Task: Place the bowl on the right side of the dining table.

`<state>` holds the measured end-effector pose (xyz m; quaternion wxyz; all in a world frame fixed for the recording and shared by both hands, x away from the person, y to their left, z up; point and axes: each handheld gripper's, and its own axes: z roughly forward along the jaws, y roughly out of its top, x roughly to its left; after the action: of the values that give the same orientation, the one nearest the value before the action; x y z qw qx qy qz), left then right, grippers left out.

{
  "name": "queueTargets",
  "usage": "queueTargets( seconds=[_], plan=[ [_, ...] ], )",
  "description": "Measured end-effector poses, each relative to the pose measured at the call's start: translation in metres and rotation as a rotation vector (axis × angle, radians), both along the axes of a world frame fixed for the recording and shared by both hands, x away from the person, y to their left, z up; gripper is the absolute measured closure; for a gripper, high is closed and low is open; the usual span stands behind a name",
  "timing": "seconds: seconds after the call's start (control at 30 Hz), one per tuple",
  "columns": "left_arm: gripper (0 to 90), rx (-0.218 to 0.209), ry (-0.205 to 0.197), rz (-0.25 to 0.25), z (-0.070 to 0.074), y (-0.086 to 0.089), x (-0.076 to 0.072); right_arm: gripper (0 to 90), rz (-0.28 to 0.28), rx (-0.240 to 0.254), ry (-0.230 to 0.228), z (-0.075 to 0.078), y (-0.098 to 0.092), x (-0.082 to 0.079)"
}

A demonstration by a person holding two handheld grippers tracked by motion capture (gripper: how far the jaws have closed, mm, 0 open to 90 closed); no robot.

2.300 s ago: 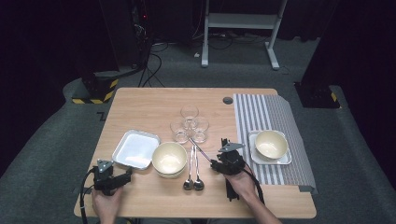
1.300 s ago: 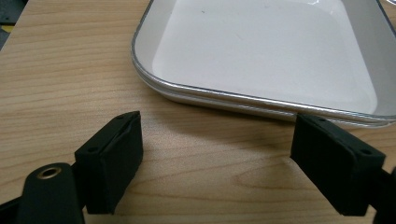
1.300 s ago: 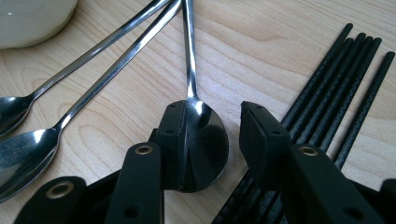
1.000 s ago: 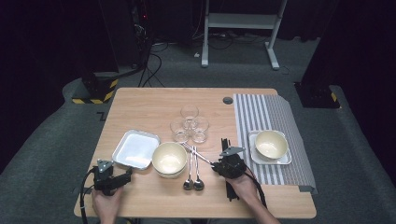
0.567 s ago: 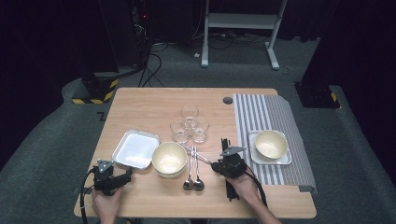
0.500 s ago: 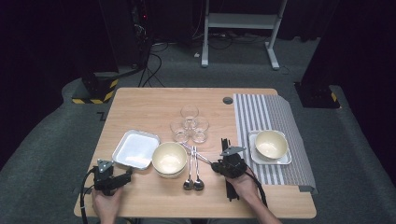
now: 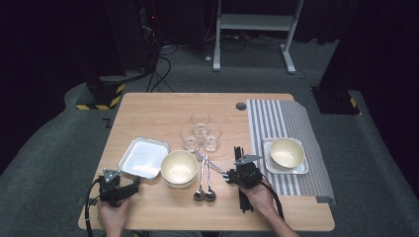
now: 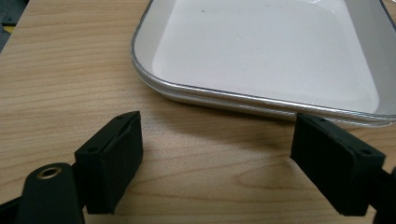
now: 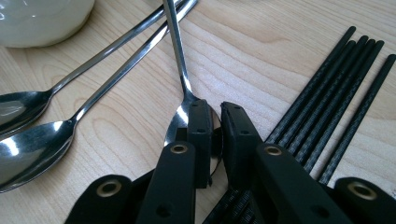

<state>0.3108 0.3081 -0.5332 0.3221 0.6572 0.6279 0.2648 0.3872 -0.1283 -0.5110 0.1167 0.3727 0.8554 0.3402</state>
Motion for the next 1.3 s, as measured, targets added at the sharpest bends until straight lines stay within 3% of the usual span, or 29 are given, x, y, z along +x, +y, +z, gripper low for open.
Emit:
queueTargets(
  seconds=[0.7, 1.3],
  plan=[
    [17.2, 0.000, -0.001, 0.000, 0.000, 0.000, 0.000, 88.5, 0.026, 0.030, -0.017, 0.007, 0.003, -0.007],
    [17.2, -0.003, 0.001, -0.004, 0.000, 0.001, 0.000, 89.8, 0.031, 0.016, -0.028, 0.011, 0.009, -0.008]
  ],
)
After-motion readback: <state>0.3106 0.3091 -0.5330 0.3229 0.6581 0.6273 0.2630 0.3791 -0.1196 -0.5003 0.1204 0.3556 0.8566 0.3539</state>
